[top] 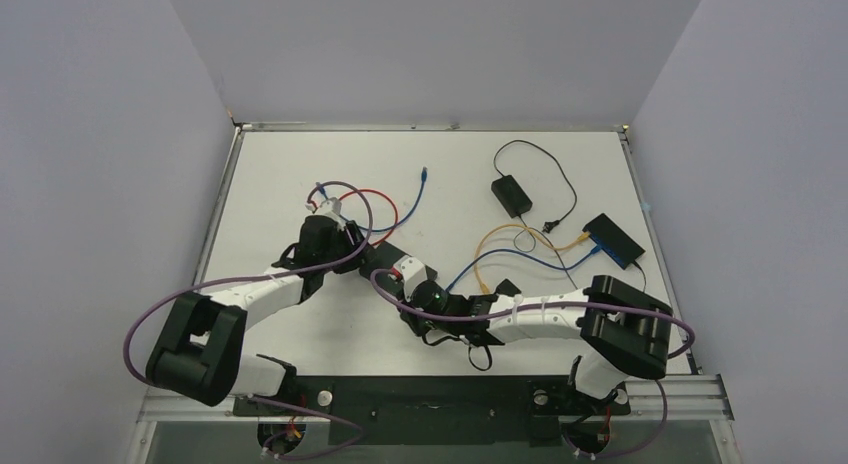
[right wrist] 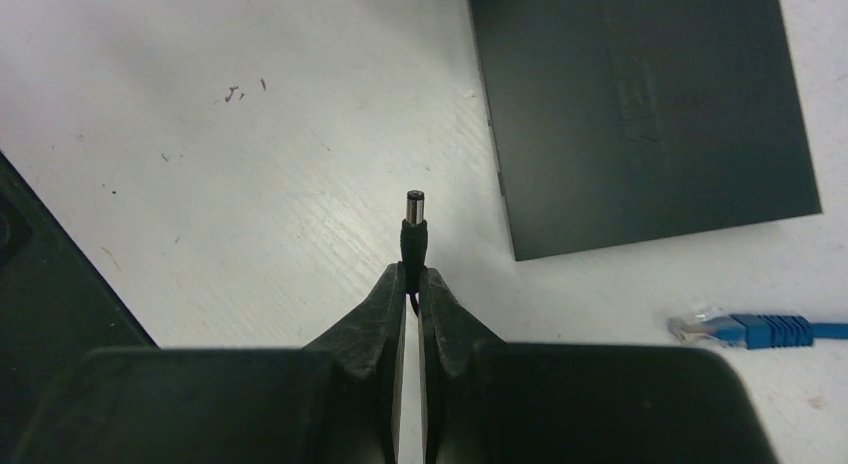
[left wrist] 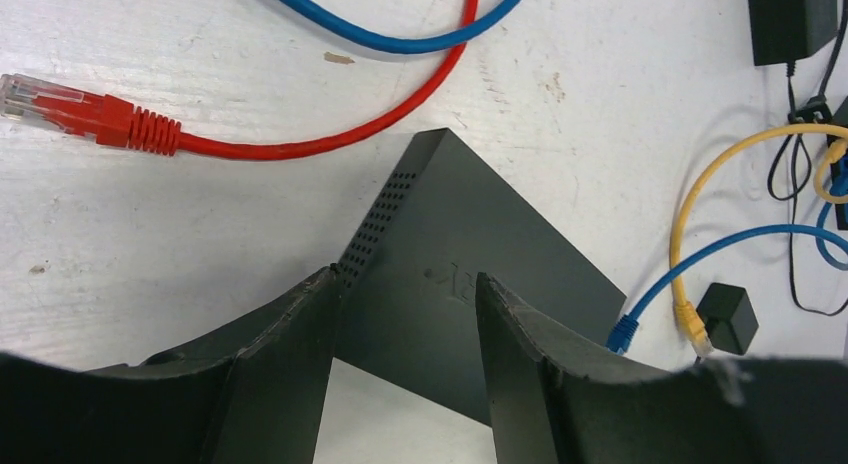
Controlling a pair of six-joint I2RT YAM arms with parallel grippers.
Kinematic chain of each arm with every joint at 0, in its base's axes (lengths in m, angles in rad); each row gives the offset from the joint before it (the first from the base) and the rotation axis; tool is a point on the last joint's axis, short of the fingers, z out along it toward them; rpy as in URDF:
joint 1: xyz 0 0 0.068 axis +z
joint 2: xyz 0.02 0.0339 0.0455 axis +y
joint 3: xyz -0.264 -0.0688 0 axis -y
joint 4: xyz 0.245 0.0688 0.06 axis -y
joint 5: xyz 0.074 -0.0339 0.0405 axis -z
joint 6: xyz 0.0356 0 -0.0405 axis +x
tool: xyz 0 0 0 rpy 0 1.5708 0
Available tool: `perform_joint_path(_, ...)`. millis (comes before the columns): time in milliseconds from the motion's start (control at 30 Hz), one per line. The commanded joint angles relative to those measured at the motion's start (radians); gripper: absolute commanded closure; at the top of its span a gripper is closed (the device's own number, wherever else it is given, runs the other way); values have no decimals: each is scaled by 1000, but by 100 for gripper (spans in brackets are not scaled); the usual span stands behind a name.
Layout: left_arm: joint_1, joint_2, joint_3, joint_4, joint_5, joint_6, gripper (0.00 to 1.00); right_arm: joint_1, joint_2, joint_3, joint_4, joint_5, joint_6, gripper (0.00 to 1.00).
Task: Insert the plug into the switch port
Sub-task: Insert the power into the switch port.
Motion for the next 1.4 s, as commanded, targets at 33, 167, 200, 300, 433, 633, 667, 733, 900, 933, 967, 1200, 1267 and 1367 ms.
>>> perform_joint_path(33, 17, 87, -17, 176, 12, -15, 51, 7, 64, 91, 74, -56, 4, 100)
perform_joint_path(167, 21, 147, -33, 230, 35, -20, 51, 7, 111, 127, 56, -65, 5, 100)
perform_joint_path(200, 21, 161, -37, 245, 47, -20, 52, 7, 119, 135, 47, -61, 5, 100)
perform_joint_path(300, 22, 175, -59, 274, 79, -26, 55, -1, 147, 148, 19, -35, 9, 100)
perform_joint_path(433, 17, 146, -101, 294, 123, -45, 58, -22, 147, 130, 12, -20, 20, 100)
perform_joint_path(633, 3, 54, -179, 286, 156, -77, 60, -65, 124, 60, 4, -9, 35, 100)
perform_joint_path(667, -3, 42, -197, 285, 157, -80, 61, -76, 118, 52, 3, -4, 41, 100)
perform_joint_path(733, -25, 7, -216, 277, 156, -87, 61, -95, 104, 25, 1, 5, 50, 100)
perform_joint_path(900, -166, -91, -235, 214, 86, -102, 62, -128, 42, -62, -7, 38, 59, 100)
perform_joint_path(933, -211, -110, -239, 208, 75, -107, 62, -135, 18, -74, -9, 53, 62, 100)
perform_joint_path(967, -230, -119, -244, 205, 58, -122, 62, -138, 2, -97, -14, 61, 64, 100)
perform_joint_path(1200, -374, -173, -297, 241, 22, -194, 62, -186, -155, -162, -96, 126, 79, 100)
perform_joint_path(1267, -378, -201, -280, 207, 11, -184, 62, -186, -191, -164, -129, 136, 77, 100)
perform_joint_path(1367, -378, -248, -218, 105, -18, -140, 62, -185, -249, -170, -184, 151, 77, 100)
